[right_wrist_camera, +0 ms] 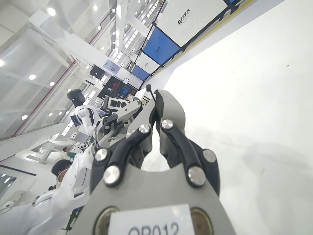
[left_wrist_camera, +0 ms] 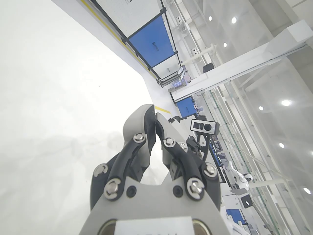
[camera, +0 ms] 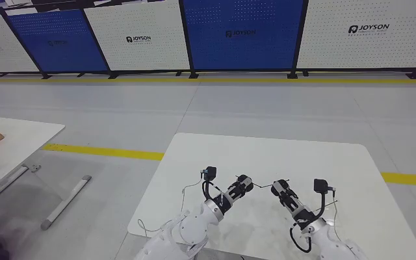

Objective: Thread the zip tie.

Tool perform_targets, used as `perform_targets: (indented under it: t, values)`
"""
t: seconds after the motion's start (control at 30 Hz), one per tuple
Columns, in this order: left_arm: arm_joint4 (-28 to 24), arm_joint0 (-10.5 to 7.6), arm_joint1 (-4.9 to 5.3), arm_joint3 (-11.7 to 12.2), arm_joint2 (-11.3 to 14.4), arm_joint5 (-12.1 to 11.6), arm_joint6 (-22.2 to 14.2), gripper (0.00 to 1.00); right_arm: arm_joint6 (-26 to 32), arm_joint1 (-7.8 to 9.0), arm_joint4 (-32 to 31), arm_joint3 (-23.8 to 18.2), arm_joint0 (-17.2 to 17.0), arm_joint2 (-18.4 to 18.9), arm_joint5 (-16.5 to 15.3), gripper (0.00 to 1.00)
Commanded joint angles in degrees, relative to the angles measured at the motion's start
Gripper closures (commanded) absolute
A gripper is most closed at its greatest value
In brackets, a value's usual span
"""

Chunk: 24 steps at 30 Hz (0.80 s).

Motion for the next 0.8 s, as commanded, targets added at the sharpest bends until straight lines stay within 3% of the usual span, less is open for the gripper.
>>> perform_targets:
  t: [0.0,0.77]
  values:
    - [0.0,0.0,0.0,0.0,0.0,0.0,0.0,1.0,0.1,-0.12,0.0,0.1,0.0,0.1,0.0,1.0]
    - [0.0,0.0,0.0,0.0,0.0,0.0,0.0,1.0,1.8,-1.49,-1.0,0.0,-0.7,1.7,0.3,1.0]
